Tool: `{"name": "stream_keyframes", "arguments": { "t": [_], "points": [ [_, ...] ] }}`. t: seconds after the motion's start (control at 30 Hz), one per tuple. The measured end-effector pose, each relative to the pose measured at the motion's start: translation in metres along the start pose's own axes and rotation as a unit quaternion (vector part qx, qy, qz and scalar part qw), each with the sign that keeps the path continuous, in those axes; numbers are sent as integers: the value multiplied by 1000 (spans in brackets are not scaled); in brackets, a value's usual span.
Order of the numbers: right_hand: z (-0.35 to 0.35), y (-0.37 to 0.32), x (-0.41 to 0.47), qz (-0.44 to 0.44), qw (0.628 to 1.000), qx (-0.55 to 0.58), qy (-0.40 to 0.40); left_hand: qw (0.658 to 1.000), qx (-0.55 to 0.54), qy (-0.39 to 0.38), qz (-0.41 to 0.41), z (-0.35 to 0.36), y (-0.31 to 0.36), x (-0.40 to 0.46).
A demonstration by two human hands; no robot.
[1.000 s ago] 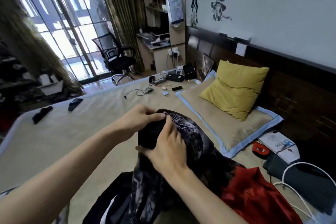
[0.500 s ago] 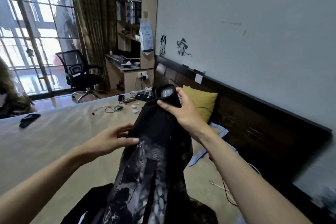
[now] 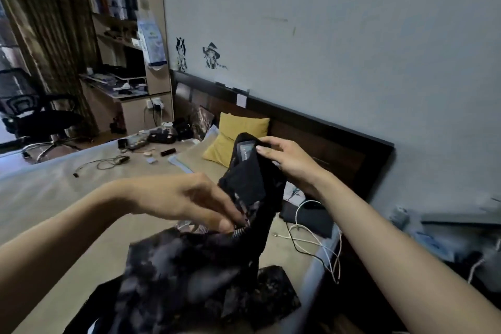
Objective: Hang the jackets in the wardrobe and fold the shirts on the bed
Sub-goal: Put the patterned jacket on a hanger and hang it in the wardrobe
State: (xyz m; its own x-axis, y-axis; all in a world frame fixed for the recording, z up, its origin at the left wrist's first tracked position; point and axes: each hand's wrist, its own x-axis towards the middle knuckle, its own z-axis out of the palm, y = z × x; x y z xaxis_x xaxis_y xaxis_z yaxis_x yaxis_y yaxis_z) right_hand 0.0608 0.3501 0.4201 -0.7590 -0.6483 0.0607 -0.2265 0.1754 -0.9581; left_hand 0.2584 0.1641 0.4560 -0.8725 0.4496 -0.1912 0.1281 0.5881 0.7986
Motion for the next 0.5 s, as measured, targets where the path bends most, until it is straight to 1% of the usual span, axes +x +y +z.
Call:
{"name": "stream_keyframes", "arguments": {
  "t": [0.03,0.07,0.1,0.13,0.17,0.2,0.27,0.3,0.33,0.37,0.43,0.5],
  "points": [
    [-4,1,-5,6,1000,15,-2,998,15,53,5,-1,-9,10],
    [-9,0,-9,11,999,35,-7,988,43,145,-2,-4,-21,20],
    [-15,0,-15,17,998,56,-16,965,85,247,-19,-7,-33,31],
    [-20,-1,-20,23,996,75,-29,937,119,326,-35,-8,-46,41],
    [-25,-1,-25,27,995,89,-42,923,120,364,-42,-7,-56,51],
    [-29,-2,-29,28,993,98,-55,928,87,360,-43,-3,-63,62],
    [-39,-2,-37,22,991,106,-75,957,-26,289,-21,6,-71,81],
    [-46,0,-40,17,991,109,-82,965,-83,247,-8,11,-71,92],
    [-53,1,-43,12,990,113,-87,970,-126,210,1,17,-68,102],
    [-61,1,-46,10,989,115,-91,971,-147,188,15,21,-66,110],
    [-82,3,-50,14,991,91,-92,967,-159,194,50,27,-54,127],
    [-107,6,-51,9,998,24,-66,960,-165,219,65,26,-41,143]
  ]
}}
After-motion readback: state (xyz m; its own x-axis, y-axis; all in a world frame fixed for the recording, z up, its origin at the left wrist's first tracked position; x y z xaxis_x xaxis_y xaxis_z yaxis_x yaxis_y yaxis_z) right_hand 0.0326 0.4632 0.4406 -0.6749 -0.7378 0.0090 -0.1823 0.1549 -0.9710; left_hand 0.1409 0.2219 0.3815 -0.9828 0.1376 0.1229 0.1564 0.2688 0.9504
